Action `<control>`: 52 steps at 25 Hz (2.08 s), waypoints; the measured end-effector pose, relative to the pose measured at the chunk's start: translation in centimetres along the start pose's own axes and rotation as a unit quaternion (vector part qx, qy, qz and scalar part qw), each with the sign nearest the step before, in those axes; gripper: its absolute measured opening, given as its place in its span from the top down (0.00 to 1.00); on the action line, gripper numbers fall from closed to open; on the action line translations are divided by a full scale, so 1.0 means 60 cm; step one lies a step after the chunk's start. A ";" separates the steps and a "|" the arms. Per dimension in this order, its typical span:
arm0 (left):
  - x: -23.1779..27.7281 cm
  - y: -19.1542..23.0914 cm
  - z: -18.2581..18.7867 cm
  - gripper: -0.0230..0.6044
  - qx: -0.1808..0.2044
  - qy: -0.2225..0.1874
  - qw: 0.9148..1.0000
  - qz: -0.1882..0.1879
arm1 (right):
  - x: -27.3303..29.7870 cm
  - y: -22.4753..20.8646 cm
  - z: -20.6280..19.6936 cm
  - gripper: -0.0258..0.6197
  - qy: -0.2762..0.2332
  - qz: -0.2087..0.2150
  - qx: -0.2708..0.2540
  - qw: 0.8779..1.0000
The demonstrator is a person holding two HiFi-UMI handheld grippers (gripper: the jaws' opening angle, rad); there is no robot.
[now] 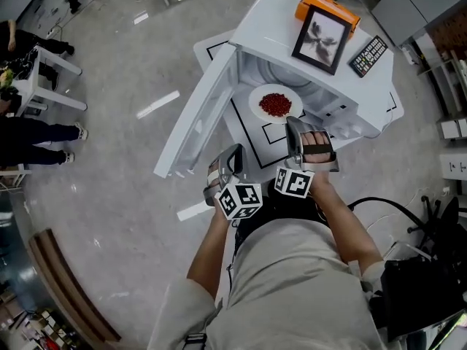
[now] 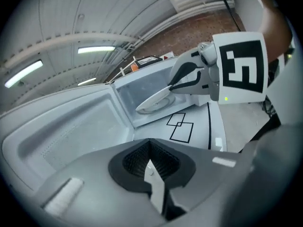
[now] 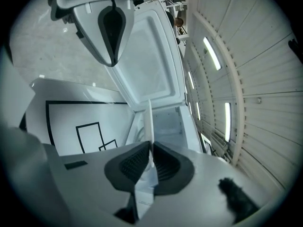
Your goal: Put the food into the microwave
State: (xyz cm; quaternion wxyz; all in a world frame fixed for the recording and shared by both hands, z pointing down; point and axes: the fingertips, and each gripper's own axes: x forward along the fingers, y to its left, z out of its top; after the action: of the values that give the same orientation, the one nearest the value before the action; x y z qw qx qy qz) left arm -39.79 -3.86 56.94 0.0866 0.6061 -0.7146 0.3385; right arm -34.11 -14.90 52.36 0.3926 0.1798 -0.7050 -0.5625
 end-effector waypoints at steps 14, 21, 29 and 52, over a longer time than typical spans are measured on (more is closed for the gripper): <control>0.043 0.007 0.021 0.95 -0.081 -0.023 0.996 -0.036 | 0.074 -0.008 -0.031 0.91 0.038 0.006 0.043 0.998; 0.054 -0.006 0.024 0.95 -0.090 -0.023 0.995 -0.047 | 0.106 -0.003 -0.061 0.91 0.066 0.013 0.051 0.996; 0.066 -0.031 0.026 0.95 -0.096 -0.018 0.993 -0.069 | 0.141 0.001 -0.078 0.91 0.087 0.019 0.047 0.995; 0.091 -0.035 -0.009 0.95 -0.151 0.006 0.985 -0.087 | 0.259 0.028 -0.087 0.93 0.121 0.070 0.034 0.990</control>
State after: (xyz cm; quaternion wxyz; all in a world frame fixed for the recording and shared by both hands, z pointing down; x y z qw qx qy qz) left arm -39.38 -8.00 61.07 0.2105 0.6441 -0.7015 0.2209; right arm -39.60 -28.60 59.69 0.5074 0.2099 -0.6818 -0.4834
